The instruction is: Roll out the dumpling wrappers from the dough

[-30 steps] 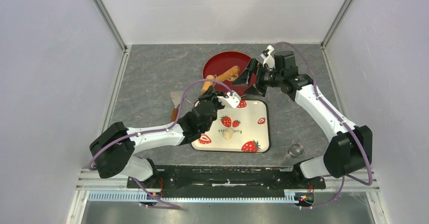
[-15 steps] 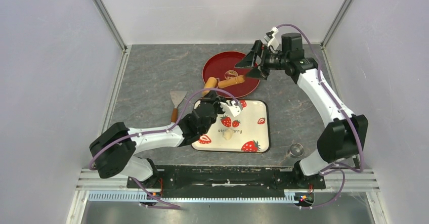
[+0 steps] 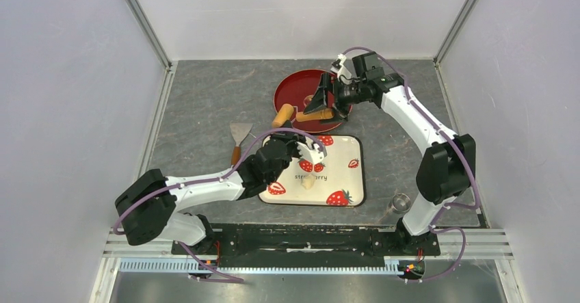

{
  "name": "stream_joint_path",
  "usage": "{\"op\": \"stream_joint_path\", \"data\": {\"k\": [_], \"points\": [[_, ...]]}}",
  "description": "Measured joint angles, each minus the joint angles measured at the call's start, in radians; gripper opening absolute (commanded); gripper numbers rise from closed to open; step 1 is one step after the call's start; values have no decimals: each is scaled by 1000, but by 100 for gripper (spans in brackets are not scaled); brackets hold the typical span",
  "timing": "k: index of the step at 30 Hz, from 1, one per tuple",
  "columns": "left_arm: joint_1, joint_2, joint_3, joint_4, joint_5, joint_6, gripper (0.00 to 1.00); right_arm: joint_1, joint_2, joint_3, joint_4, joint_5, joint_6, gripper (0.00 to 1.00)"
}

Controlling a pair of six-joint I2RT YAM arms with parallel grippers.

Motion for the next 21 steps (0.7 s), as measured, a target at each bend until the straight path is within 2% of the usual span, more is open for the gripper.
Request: {"op": "stream_joint_path", "data": {"k": [10, 18, 21], "points": [[0, -3, -5, -23, 6, 2, 2, 61, 11, -39, 57, -17, 43, 63], [0, -7, -7, -39, 5, 2, 2, 57, 13, -73, 96, 3, 85, 65], [0, -12, -7, -47, 5, 3, 2, 55, 13, -74, 129, 5, 114, 60]]}}
